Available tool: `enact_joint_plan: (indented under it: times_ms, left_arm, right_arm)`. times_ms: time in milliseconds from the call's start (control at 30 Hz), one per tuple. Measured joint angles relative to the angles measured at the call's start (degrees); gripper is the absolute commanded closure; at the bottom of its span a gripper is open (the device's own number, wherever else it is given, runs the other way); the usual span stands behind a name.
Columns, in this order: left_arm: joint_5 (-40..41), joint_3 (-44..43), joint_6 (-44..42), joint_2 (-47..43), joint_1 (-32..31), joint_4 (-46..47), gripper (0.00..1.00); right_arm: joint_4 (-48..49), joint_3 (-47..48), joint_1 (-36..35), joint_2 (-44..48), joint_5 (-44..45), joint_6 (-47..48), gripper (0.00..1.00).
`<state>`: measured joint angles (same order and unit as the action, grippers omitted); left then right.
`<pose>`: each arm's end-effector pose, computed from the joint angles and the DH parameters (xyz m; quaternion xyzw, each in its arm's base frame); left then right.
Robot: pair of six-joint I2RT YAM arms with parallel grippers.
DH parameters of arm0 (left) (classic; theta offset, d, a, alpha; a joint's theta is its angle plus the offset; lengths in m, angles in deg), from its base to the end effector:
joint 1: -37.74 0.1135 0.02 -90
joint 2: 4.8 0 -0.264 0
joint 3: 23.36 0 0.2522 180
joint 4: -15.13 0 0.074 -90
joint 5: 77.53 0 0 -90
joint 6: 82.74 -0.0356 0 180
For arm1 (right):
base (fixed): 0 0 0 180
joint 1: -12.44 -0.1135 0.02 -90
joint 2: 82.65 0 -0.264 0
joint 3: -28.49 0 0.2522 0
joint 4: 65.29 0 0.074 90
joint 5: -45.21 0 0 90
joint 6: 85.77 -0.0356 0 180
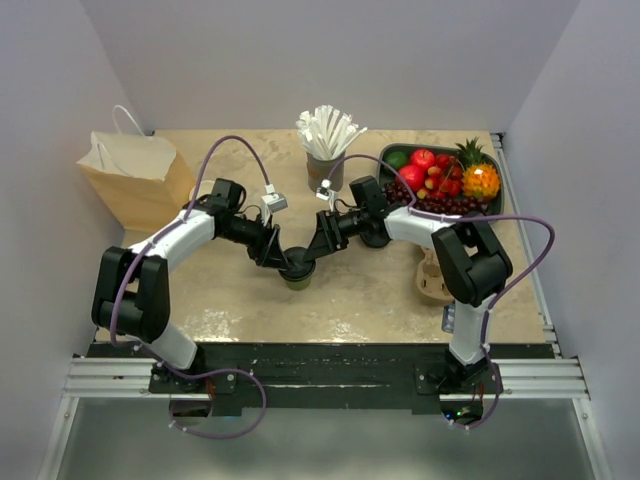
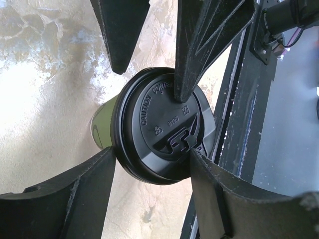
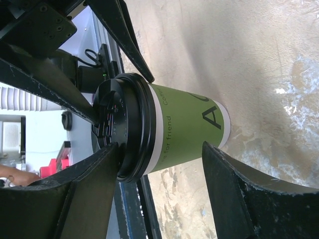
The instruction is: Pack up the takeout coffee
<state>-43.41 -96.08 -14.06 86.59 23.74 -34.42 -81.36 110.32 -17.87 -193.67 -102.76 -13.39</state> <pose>0.2842 -0.1012 0.2094 0.3475 0.7998 -0.4485 0.1959 0.3303 0.2281 0.1710 -0.2727 0.7836 0.5447 0.1222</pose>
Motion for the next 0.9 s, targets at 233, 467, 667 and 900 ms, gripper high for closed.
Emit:
enact_joint_plan:
  times_ms: [233,467,667,900]
  left_arm:
    - [-0.24,-0.02,0.28,0.04,0.0,0.13,0.36]
    - [-0.31,-0.42,0.31,0.04,-0.35,-0.13,0.36]
    - [-0.31,-0.42,0.33,0.04,-0.37,-0.15,0.36]
    - [-0.24,-0.44,0.31,0.04,-0.37,-0.2,0.36]
  right_arm:
    - [2.6,-1.49,-0.07,1.09,0.2,0.07,0.22]
    - [10.01,-7.37,-0.92,8.07,1.38,-2.08,0.01]
    - [10.51,-6.88,-1.29,9.79,1.79,-1.14,0.1]
    - [5.22,-6.93,-1.25,8.98,2.6,0.42,0.21]
